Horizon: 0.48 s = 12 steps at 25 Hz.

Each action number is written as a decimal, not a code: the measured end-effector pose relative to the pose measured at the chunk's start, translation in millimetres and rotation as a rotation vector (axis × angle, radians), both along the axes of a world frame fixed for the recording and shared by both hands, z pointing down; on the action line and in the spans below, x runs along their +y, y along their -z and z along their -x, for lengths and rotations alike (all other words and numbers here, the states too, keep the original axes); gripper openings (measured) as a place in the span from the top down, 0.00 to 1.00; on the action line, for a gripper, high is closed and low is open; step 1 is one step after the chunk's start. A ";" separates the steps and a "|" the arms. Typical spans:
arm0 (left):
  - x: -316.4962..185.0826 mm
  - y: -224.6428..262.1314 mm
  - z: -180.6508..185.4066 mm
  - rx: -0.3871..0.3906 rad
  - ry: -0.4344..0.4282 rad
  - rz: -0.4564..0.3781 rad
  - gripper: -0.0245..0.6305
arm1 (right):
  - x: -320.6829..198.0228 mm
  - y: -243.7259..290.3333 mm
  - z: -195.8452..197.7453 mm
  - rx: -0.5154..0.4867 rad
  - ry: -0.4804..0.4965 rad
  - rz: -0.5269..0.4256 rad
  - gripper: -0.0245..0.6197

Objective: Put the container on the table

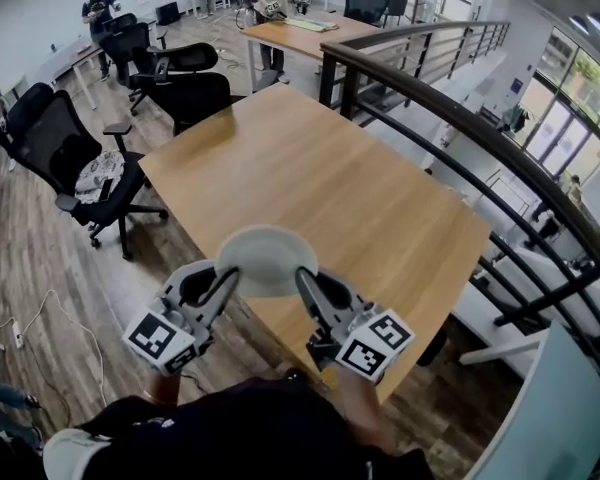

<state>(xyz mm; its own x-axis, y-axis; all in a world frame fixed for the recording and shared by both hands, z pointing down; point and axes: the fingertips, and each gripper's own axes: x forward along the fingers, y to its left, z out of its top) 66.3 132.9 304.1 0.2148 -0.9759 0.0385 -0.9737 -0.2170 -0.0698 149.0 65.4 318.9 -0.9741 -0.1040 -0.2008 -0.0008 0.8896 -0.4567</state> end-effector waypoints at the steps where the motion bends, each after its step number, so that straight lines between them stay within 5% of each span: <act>1: -2.5 -1.0 -1.0 0.001 0.006 0.003 0.87 | -3.1 -0.5 -1.0 0.001 0.004 0.000 0.93; 12: -25.0 -17.5 -17.5 0.004 0.022 0.038 0.87 | -25.1 -18.1 -17.0 0.010 0.016 0.032 0.93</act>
<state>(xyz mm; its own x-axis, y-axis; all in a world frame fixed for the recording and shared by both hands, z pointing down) 83.8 107.9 321.7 0.1930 -0.9783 0.0746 -0.9786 -0.1975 -0.0584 166.0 40.4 337.0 -0.9776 -0.0950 -0.1881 0.0084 0.8744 -0.4851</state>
